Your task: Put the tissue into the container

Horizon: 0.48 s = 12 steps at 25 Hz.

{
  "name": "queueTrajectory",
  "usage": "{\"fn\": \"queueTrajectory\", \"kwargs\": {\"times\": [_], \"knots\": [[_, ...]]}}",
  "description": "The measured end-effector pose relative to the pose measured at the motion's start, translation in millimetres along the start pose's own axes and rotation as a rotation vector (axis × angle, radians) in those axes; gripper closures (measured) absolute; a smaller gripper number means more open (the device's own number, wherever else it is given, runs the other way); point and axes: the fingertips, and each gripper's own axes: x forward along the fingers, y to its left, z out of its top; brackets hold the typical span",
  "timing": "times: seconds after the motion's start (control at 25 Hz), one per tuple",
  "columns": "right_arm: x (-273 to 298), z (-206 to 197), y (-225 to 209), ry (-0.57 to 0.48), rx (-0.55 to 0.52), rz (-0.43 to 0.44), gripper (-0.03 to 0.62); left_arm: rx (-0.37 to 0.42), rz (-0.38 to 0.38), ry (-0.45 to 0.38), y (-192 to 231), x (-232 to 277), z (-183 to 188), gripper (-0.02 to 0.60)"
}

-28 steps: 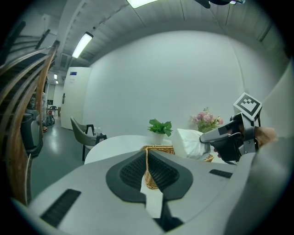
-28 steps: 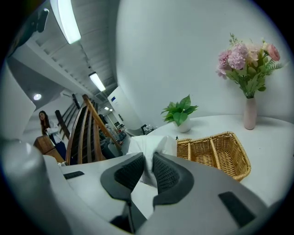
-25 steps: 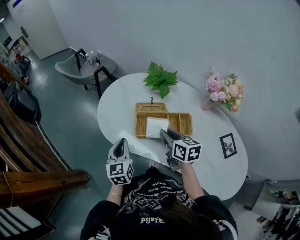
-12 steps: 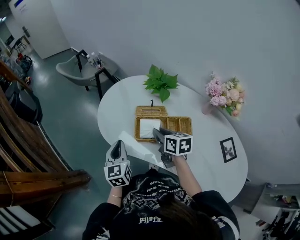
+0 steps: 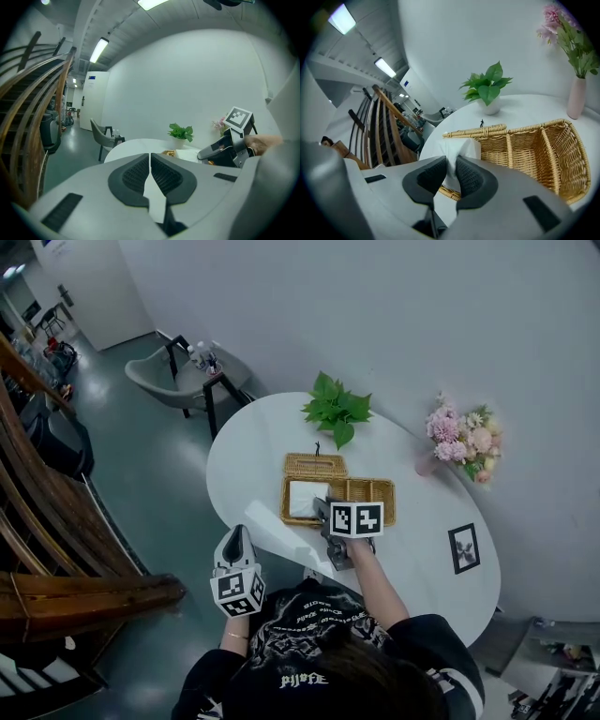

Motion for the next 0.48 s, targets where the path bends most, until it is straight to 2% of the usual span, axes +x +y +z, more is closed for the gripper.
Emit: {"fn": "queueTrajectory", "kwargs": {"times": [0.24,0.48], "knots": [[8,-1,-8,0.054,-0.034,-0.061,0.508,-0.007,0.042,0.008,13,-7,-3,0.551],[13,0,-13,0.082,-0.009,-0.092,0.507,-0.033,0.044,0.012,15,-5,-4,0.551]]}}
